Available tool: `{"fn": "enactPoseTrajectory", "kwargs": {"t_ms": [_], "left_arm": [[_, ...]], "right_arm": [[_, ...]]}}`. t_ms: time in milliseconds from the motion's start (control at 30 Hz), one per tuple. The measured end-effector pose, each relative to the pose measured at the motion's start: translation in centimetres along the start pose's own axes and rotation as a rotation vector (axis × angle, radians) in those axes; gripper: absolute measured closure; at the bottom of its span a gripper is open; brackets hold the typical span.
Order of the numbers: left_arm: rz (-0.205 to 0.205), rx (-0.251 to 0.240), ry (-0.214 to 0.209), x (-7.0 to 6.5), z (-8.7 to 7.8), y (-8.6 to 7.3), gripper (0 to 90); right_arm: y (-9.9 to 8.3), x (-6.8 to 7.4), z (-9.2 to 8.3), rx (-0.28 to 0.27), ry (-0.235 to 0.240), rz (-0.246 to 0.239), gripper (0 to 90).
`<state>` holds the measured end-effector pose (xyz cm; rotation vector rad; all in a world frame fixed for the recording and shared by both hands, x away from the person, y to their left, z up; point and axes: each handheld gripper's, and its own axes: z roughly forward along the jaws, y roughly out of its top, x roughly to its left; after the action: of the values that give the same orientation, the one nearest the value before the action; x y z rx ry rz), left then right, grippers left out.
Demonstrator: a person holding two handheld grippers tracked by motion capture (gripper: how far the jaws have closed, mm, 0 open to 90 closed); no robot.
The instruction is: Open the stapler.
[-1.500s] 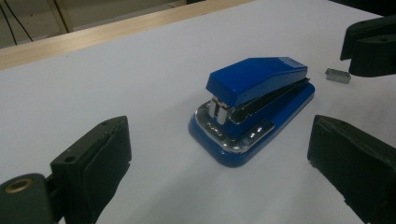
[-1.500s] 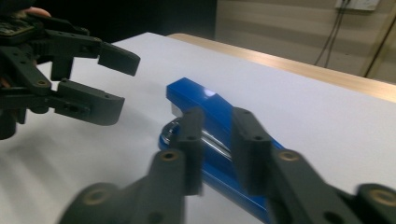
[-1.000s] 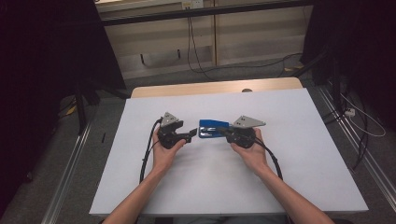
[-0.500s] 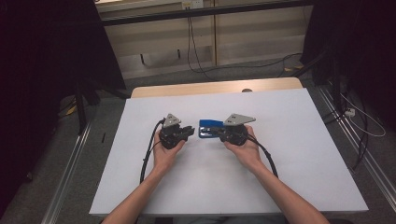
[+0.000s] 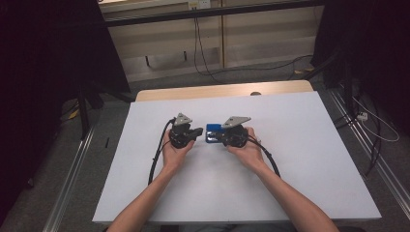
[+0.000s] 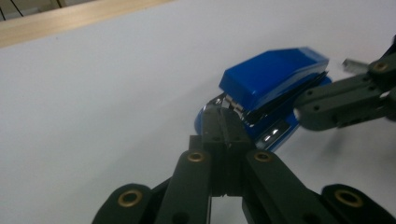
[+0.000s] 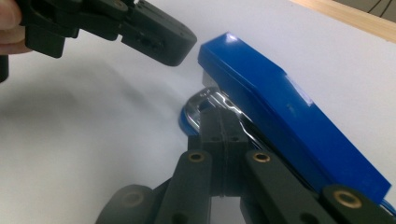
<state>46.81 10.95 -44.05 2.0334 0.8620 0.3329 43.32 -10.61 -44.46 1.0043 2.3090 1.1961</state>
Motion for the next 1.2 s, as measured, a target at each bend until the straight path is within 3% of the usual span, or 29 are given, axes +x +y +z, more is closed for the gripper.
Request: {"fn": "enactPoseTrajectory", "kwargs": {"t_ms": [133, 400, 533, 733, 800, 967, 1200], "left_arm": [[0.0, -0.003, -0.003, 0.0, 0.6, -0.2, 90.0], [-0.005, -0.009, -0.011, -0.3, 0.5, -0.2, 90.0], [-0.022, -0.013, -0.012, -0.1, 0.8, -0.3, 90.0], [-0.006, -0.019, 0.004, -0.3, 1.2, -0.3, 90.0], [-0.025, -0.02, -0.014, -0.1, 1.2, -0.1, 90.0], [0.012, -0.014, -0.001, -0.3, 1.3, 0.1, 90.0], [0.008, -0.009, -0.008, -0.3, 1.3, 0.1, 90.0]], "right_arm": [[-0.1, -0.4, 0.3, 0.049, -0.039, 0.003, 90.0], [-0.4, -0.5, 0.8, 0.068, -0.052, 0.01, 90.0], [-0.3, -0.2, 1.0, 0.069, -0.067, 0.002, 90.0], [-0.4, -0.2, 1.0, 0.067, -0.067, 0.013, 90.0], [-0.5, -0.2, 1.0, 0.063, -0.067, 0.014, 90.0], [-0.5, -0.2, 1.0, 0.061, -0.067, 0.02, 90.0], [-0.6, -0.1, 1.0, 0.054, -0.069, 0.029, 90.0]]}}
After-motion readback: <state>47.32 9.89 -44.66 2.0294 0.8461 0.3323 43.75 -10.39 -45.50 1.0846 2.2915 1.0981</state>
